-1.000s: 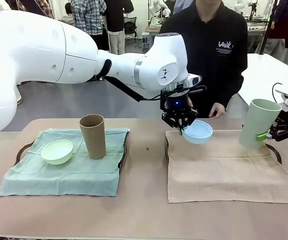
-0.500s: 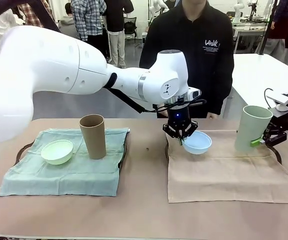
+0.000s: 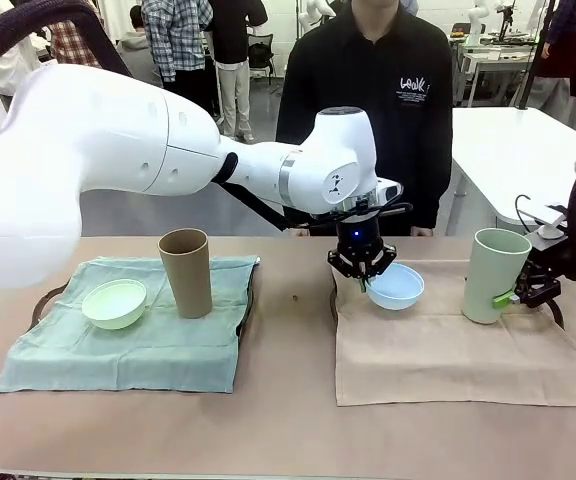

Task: Set up a tray with a mat and arrange the tableware.
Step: Place the Picnic Bowl and Reusable plastic cup back onto the Handle tray in front of the human's position.

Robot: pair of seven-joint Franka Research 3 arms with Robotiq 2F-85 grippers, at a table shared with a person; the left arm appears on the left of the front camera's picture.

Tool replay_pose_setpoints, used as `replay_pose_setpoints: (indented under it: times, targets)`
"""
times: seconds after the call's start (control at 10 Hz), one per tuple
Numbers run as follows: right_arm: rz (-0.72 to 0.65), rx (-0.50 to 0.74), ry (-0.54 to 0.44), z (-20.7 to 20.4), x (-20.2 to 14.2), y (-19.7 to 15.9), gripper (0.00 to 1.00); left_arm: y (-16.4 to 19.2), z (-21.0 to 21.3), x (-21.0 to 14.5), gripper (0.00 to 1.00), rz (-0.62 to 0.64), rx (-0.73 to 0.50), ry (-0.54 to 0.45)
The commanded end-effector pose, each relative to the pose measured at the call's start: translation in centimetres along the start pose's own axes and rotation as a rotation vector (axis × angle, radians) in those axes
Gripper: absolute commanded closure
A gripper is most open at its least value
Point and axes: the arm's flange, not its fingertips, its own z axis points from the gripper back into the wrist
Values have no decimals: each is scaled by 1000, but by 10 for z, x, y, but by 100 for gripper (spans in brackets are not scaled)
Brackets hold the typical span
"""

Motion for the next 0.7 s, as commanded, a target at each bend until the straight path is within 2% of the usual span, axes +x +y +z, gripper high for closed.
replay_pose_setpoints:
  times: [0.0, 0.2, 0.3, 0.4, 0.5, 0.6]
  targets:
    - [-18, 10, -3, 5, -2, -10, 19, -1, 3, 3, 96, -20, -38, -16]
    - [-27, 10, -7, 6, -3, -10, 19, -1, 1, 3, 96, -24, -41, -6]
    - [-24, 16, -10, 6, -3, -10, 5, 0, -1, 3, 47, -26, -44, 8]
    - [-25, 18, -11, 6, -3, -10, 0, 0, -2, 2, 36, -37, -40, 12]
    - [-37, 10, 1, 6, -2, -10, 0, 1, -2, 2, 0, -40, -38, 17]
    - [-40, 2, 7, 7, 0, -9, 0, 1, -3, 3, 0, -41, -36, 23]
